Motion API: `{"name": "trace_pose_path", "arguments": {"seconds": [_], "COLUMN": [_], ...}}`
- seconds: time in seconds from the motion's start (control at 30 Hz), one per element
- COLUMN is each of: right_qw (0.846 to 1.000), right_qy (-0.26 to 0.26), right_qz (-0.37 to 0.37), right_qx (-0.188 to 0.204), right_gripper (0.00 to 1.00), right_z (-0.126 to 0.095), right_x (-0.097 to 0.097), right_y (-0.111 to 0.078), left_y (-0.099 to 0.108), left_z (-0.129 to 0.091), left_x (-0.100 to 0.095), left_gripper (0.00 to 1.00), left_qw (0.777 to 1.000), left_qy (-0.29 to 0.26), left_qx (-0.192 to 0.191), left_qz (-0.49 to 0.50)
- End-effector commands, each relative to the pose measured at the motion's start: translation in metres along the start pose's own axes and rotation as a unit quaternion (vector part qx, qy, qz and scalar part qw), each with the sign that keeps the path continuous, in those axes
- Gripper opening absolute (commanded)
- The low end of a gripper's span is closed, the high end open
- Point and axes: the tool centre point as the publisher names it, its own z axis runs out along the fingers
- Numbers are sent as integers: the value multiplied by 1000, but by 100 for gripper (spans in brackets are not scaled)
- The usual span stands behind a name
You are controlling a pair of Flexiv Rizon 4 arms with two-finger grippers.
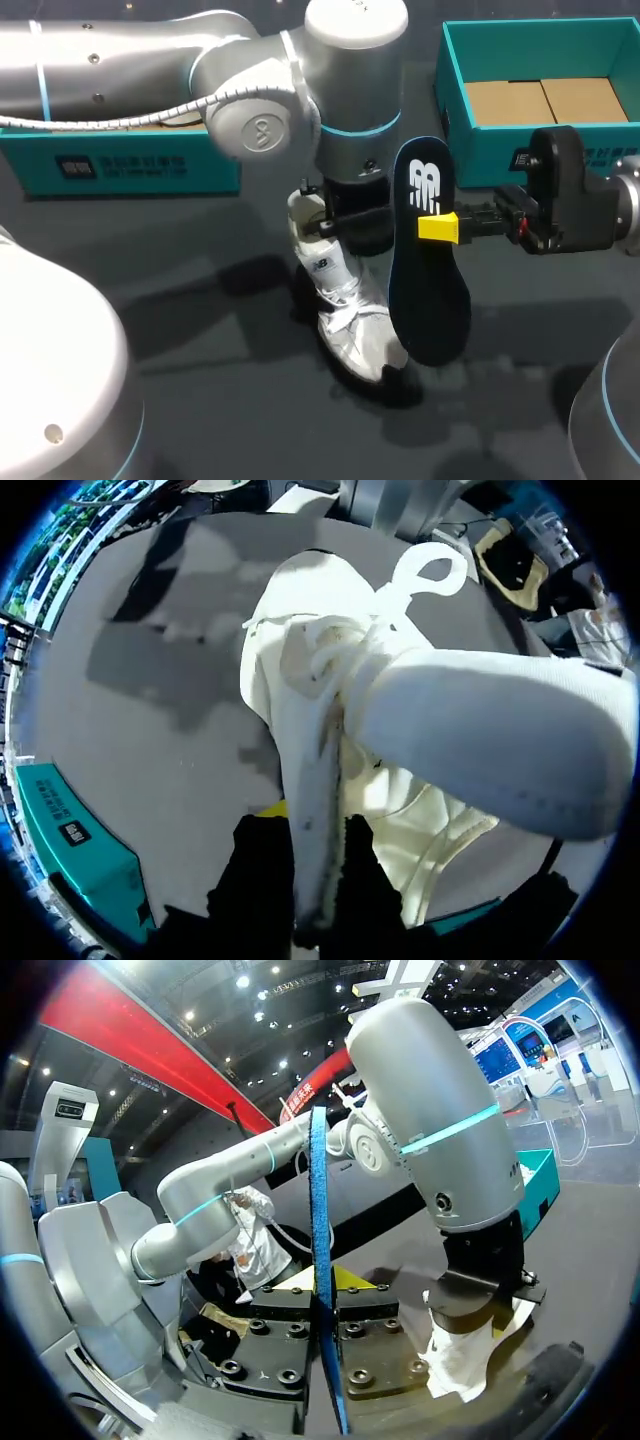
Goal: Take the shoe out of the shoebox, open the shoe tongue, remove and reinsert the insole, then place the shoe into the shoebox
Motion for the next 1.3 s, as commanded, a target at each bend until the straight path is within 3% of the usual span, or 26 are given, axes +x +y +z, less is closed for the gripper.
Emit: {"name": "trace_pose_path", "arguments": {"seconds": [0.03,0.5,1.3], "right_qw": [1000,1000,1000], "right_qy": [-1,-1,-1], "right_qz": [0,0,0], "right_qx": [0,0,0], "right_gripper": [0,0,0], "right_z": [2,2,2], "right_x": [1,1,1], "right_y": [-1,-1,-1], "left_y": [0,-6,-11], "left_z": [0,20,46], "left_x": [0,-12,-38], "left_gripper": [0,0,0], "left_qw": [988,981,991], "left_qy": [-10,-5,32], "left_qx": [-5,6,17], "left_qz": [151,193,129]}}
